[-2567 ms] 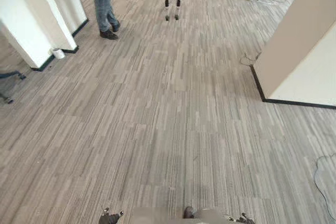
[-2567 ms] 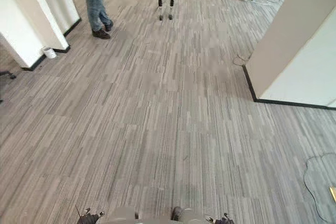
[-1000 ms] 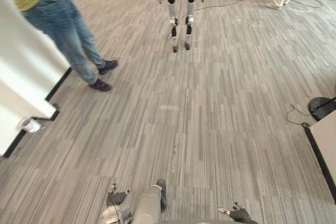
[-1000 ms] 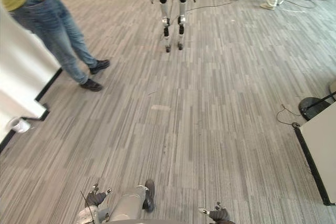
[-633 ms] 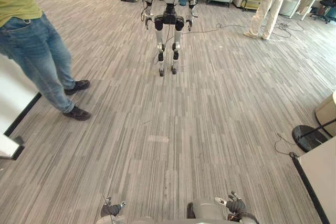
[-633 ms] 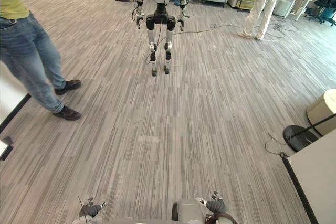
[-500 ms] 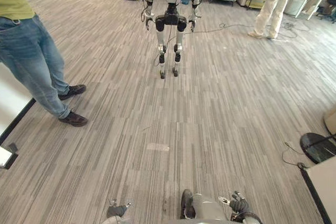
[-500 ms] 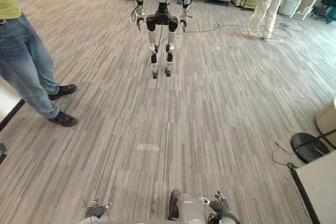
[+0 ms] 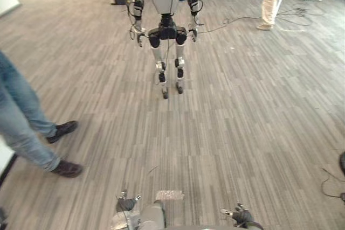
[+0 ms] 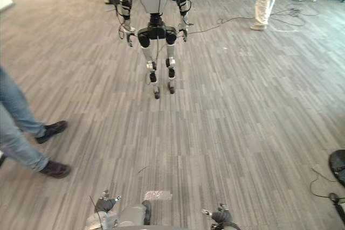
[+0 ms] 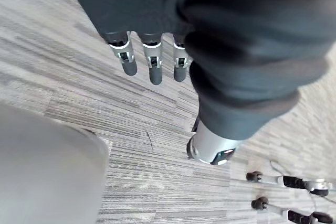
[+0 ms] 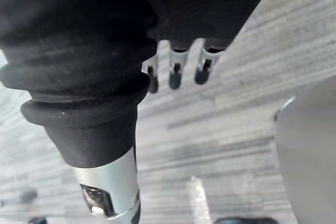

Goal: Organize washtable

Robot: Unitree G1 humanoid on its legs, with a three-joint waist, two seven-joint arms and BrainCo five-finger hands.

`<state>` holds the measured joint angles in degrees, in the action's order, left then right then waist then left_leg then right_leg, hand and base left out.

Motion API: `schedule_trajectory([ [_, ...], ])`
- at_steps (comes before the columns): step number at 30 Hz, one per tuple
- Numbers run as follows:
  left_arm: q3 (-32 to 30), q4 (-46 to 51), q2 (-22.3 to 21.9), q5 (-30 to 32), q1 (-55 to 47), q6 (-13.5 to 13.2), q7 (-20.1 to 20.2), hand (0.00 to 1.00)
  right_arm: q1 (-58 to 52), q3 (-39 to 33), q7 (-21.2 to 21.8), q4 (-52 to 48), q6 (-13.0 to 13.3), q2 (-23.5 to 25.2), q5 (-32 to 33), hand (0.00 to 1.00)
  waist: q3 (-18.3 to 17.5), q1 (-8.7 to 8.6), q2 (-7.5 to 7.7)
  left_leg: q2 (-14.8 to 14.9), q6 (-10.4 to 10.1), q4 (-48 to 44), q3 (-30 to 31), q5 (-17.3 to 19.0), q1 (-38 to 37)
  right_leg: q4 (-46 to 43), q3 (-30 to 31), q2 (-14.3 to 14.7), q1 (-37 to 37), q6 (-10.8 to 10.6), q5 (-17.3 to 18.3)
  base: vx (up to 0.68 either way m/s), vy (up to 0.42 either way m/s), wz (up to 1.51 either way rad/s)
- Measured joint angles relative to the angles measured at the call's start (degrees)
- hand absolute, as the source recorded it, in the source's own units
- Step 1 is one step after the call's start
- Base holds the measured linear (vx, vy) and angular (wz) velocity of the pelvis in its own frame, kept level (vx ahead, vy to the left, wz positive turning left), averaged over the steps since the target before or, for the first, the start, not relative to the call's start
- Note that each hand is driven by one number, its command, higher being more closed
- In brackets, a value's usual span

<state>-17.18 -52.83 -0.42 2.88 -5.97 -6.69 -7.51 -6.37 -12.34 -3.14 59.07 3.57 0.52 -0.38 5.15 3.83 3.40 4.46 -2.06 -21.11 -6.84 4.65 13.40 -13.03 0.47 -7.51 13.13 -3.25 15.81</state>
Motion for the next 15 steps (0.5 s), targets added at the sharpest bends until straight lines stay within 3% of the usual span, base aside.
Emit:
schedule_trajectory([
  [2,0.1,-0.2,0.6,-0.1,0.1,0.1,0.0,0.0,-0.1,-0.8,0.1,0.2,-0.1,0.6,0.1,0.0,-0.4,0.18,0.59,-0.6,1.7,-1.9,-1.8,1.9,-0.7,-5.9,2.2,-0.8,-2.4,-0.2,-2.1,0.51,0.286,-0.16],
  [3,0.3,-0.6,0.7,-0.1,0.0,0.1,0.0,0.0,-0.1,-1.6,0.2,0.1,0.0,0.5,0.0,0.0,-0.2,0.23,0.33,-0.7,2.5,-0.8,-3.0,2.9,-3.1,-13.9,3.9,-0.7,-5.8,-0.9,-5.0,0.36,0.253,-0.28],
  [4,0.6,-0.9,0.6,-0.1,-0.1,0.1,0.0,0.0,-0.2,-2.5,0.5,0.0,0.1,0.0,0.1,0.0,0.5,0.1,-0.75,-0.5,2.8,1.2,-3.2,4.4,-6.9,-24.6,4.4,-0.4,-10.0,-3.4,-9.5,0.34,0.238,-0.35],
  [5,1.0,-1.0,0.7,-0.2,-0.3,0.1,0.0,0.0,-0.1,-3.2,0.7,0.0,0.4,0.0,0.1,0.0,1.0,0.08,-1.29,-0.6,2.9,2.4,-3.3,5.3,-9.0,-30.2,4.3,-0.5,-12.2,-4.0,-8.7,0.3,0.183,-0.35],
  [7,3.3,-2.3,1.5,-0.6,-0.3,0.1,0.5,0.0,-0.4,-3.6,0.8,-1.3,0.6,0.1,0.4,0.0,1.2,-0.42,-1.11,-0.7,3.3,6.0,-4.2,6.4,-16.2,-37.5,1.5,-0.7,-17.0,-1.9,-2.5,0.24,0.109,-0.13],
  [11,3.7,-2.5,0.6,-1.4,-0.6,-0.1,1.4,0.0,-0.4,-3.9,0.7,-2.8,0.8,0.1,0.6,0.0,1.1,-1.45,-1.64,1.4,1.6,7.9,-3.2,7.5,-18.5,-24.9,-4.1,-0.5,-23.4,-1.0,-1.0,0.19,-0.042,0.19],
  [13,3.0,-2.3,0.6,-2.5,-1.1,-0.2,1.3,0.0,-0.5,-3.8,0.5,-2.5,0.9,0.2,0.8,0.0,0.9,-1.42,-1.31,2.2,-0.2,7.0,-2.7,8.6,-18.9,-14.1,-4.4,-0.6,-22.4,0.1,-5.6,0.21,-0.135,0.22],
  [14,3.0,-1.6,1.1,-2.6,-1.7,-0.4,1.3,0.0,-0.8,-3.3,0.3,-2.0,0.7,0.7,0.8,0.0,0.3,-1.27,0.05,1.4,-1.3,7.1,-2.3,9.4,-19.8,-9.0,-4.1,-1.7,-21.5,-1.3,-11.7,0.28,-0.241,0.21],
  [15,3.0,-2.0,0.6,-2.5,-1.8,-0.4,1.3,0.0,-0.8,-3.2,0.3,-2.0,0.4,0.6,0.4,0.0,-0.4,-1.31,-0.77,2.5,-2.1,7.2,-1.7,9.8,-20.4,-7.1,-4.6,-1.2,-19.3,-2.0,-9.3,0.28,-0.277,0.15],
])
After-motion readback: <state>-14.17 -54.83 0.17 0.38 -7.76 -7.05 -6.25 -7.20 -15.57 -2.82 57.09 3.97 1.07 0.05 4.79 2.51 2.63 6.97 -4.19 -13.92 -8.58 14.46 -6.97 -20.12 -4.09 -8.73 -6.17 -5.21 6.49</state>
